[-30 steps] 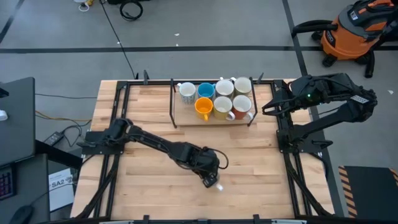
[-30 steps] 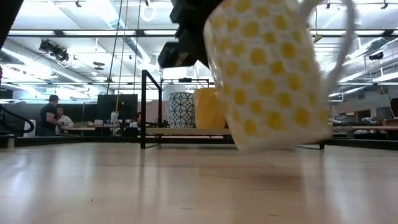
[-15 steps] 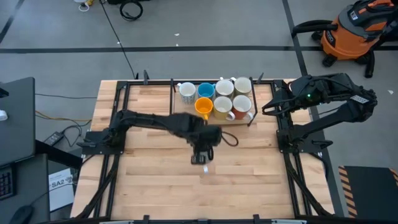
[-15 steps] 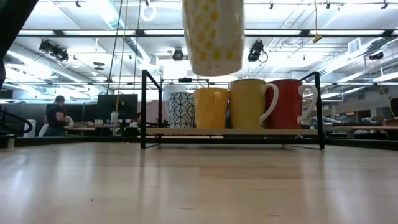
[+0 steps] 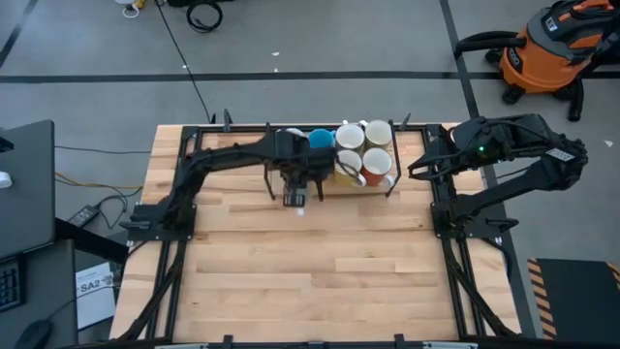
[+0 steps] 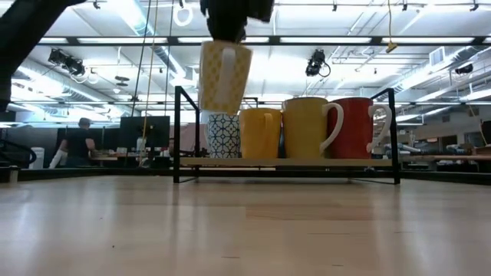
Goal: Place coffee mugs
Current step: Put the orange cup on the shelf aligned with the blue cup
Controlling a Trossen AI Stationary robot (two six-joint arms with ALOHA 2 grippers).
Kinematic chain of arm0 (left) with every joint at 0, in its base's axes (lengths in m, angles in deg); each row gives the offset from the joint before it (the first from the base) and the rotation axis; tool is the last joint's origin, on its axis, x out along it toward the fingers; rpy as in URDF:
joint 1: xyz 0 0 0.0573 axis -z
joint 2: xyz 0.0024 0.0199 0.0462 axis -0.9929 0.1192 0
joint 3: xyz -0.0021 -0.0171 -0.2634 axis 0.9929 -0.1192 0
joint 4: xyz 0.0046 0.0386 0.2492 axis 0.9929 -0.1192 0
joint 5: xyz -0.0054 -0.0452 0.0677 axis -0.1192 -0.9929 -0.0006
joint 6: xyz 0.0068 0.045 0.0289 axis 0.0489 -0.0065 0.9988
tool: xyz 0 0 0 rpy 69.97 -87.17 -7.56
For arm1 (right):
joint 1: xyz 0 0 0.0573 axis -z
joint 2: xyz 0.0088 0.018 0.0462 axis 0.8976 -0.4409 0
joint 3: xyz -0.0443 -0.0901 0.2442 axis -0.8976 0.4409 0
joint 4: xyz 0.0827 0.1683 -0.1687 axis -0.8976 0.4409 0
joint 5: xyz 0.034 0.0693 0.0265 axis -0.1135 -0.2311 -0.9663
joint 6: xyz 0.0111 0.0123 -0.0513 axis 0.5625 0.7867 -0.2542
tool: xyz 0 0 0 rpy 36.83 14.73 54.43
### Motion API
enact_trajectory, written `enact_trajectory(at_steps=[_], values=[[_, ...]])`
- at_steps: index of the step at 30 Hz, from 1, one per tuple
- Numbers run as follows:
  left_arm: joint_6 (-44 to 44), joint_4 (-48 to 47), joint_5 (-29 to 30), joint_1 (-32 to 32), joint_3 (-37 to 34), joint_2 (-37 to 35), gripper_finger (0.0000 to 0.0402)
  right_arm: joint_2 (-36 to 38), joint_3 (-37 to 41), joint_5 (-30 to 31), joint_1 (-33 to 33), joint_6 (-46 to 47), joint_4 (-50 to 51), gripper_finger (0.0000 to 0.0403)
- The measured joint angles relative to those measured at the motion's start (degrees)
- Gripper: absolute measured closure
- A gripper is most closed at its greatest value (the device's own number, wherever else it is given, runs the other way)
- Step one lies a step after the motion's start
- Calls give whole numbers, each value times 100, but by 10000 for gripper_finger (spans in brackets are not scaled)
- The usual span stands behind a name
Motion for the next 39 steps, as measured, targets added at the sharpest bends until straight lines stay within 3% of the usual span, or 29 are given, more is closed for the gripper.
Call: enact_trajectory(at_steps=[10, 22, 39], values=[[283, 14, 46, -830, -235, 7, 371, 2, 0, 12, 2, -28, -4, 295], [635, 769, 12, -1354, -1061, 2, 370, 2, 0, 22, 0, -185, -2, 295], [609, 857, -12, -1479, -1494, 3, 364, 2, 0, 21, 2, -310, 0, 295]])
